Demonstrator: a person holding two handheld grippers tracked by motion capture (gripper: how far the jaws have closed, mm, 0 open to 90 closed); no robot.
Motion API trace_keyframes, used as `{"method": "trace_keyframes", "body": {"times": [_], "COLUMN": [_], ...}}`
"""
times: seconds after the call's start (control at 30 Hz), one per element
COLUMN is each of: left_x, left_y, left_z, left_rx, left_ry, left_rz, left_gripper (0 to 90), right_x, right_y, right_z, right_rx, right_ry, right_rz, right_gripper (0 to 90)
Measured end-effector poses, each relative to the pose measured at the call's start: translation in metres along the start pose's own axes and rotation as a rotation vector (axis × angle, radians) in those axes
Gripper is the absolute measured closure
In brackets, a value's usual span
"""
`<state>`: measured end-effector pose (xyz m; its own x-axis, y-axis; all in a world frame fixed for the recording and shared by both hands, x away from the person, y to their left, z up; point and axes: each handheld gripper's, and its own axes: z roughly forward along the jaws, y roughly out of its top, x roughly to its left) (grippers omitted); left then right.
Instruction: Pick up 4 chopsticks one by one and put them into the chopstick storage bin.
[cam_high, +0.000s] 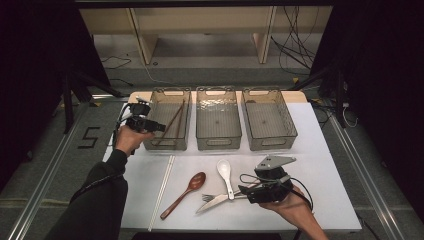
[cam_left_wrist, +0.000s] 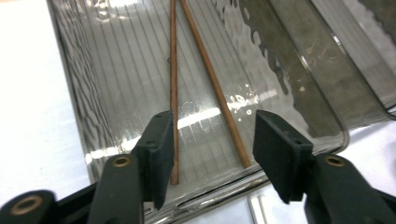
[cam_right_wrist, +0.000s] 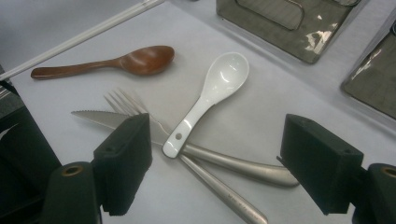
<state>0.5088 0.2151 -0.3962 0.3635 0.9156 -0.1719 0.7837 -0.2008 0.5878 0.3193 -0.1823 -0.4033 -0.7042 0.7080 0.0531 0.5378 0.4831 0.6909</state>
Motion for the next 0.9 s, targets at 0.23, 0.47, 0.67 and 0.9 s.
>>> {"method": "trace_keyframes", "body": {"times": [0.23, 0.47, 0.67, 0.9], "left_x": [-0.004, -0.014, -0.025, -0.028], "left_y": [-0.005, -0.019, -0.035, -0.062], "left_z": [-0.018, -0.035, -0.046, -0.043], "left_rx": [-0.028, -0.028, -0.024, 0.027], "left_ry": [-0.012, -0.054, -0.061, -0.058], "left_rz": [0.015, 0.036, 0.064, 0.075], "left_gripper": [37.3, 31.4, 25.6, 22.5], "right_x": [0.0, 0.0, 0.001, 0.001], "right_y": [0.0, 0.0, 0.0, 0.0], "right_z": [0.0, 0.0, -0.001, -0.004], "right_rx": [0.001, 0.004, -0.001, -0.03], "right_ry": [-0.001, 0.001, -0.003, -0.008], "right_rz": [0.0, 0.0, 0.004, 0.018], "right_gripper": [25.7, 25.7, 25.3, 25.1]}}
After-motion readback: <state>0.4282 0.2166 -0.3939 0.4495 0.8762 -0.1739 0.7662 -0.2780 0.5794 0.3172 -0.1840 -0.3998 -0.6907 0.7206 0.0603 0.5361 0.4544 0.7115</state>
